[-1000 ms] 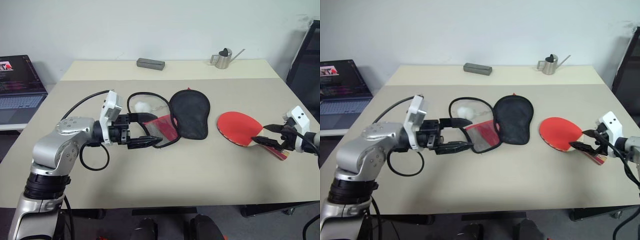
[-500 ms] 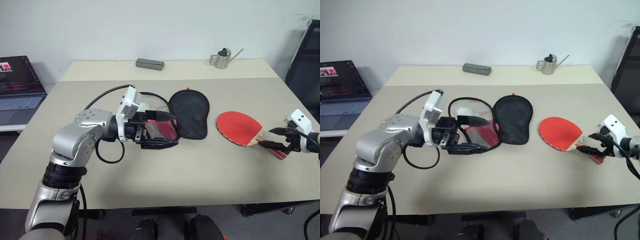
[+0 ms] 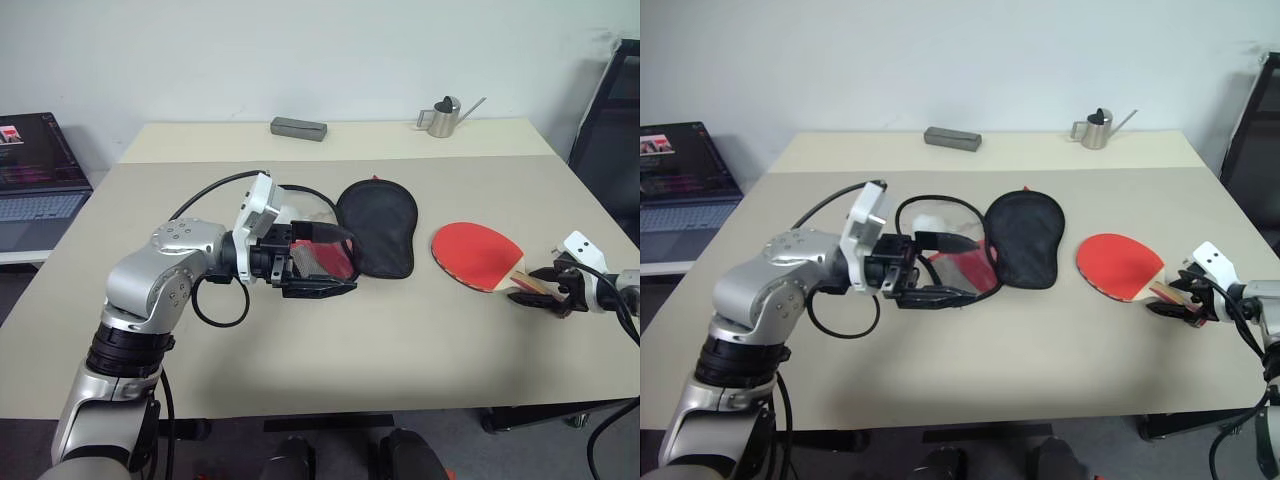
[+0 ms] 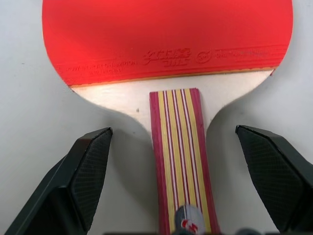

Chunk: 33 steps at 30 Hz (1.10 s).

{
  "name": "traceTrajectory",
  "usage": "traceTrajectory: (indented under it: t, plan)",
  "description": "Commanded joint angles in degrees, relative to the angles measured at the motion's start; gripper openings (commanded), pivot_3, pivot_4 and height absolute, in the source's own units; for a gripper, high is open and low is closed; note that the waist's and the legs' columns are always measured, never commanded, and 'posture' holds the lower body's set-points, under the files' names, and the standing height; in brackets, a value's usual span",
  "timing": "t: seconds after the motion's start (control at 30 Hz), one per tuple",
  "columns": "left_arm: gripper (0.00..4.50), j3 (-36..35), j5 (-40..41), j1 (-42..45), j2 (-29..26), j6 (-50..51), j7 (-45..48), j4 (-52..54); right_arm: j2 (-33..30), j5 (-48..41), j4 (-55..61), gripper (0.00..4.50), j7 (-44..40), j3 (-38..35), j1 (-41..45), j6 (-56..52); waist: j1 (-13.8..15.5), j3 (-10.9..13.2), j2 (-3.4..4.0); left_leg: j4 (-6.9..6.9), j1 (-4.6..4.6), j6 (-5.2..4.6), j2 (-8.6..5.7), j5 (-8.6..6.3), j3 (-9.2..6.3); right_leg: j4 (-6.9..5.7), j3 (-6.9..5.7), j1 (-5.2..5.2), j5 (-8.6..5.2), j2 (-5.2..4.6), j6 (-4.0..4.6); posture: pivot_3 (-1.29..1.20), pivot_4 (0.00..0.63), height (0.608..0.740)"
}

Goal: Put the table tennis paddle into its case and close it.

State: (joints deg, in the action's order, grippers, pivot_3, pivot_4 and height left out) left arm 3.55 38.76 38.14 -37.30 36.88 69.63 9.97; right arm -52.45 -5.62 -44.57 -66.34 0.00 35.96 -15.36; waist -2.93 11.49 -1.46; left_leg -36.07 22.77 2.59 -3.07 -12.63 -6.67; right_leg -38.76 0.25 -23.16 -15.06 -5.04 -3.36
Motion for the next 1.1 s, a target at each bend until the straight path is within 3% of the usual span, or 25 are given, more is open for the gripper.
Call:
traceTrajectory:
  t: [0.03,0.23,0.3,0.73,1.1]
  plan:
    - [4.5,-1.69,0.1,-0.07,-0.52,-0.59,-0.47,0.85,0.83,0.89,-0.25,3.55,0.7,0.16,0.17,0.68,-0.03,0.0,0.0,0.0,-0.02,0.0,0.0,0.0,0.05,-0.01,0.06,0.0,0.0,0.01,-0.01,0.0,0.15,0.74]
    - [4.5,-2.53,0.36,-1.32,-0.95,-0.32,-1.42,1.39,0.84,1.04,0.27,1.52,2.05,-0.15,-0.57,-0.78,-0.04,-0.02,-0.04,0.0,-0.09,0.0,0.04,0.0,0.17,-0.03,0.18,0.0,0.02,0.04,-0.03,0.0,0.15,0.74]
    - [4.5,-3.01,0.59,-1.93,-1.21,-0.11,-1.95,1.75,0.74,0.97,0.9,1.12,2.81,-0.52,-1.05,-1.3,-0.01,-0.03,-0.05,-0.02,-0.1,-0.01,0.04,0.0,0.2,-0.03,0.21,0.0,0.04,0.04,-0.06,0.0,0.15,0.74]
    - [4.5,-9.22,0.87,-7.7,-5.2,0.06,-5.75,2.38,-3.88,-6.4,13.64,1.12,8.42,-11.9,-2.13,-13.4,0.76,0.03,0.06,-0.03,-0.04,-0.02,0.0,-0.01,0.28,-0.01,0.33,-0.07,0.07,0.02,-0.11,0.0,0.15,0.74]
    - [4.5,-13.38,-0.42,-9.19,-7.63,-1.94,-7.27,-0.27,3.76,-12.46,37.03,1.12,19.16,-13.72,-2.21,-31.64,0.36,0.02,0.04,0.0,-0.05,-0.05,0.1,-0.02,0.31,-0.02,0.35,-0.09,0.06,0.07,-0.11,0.0,0.15,0.74]
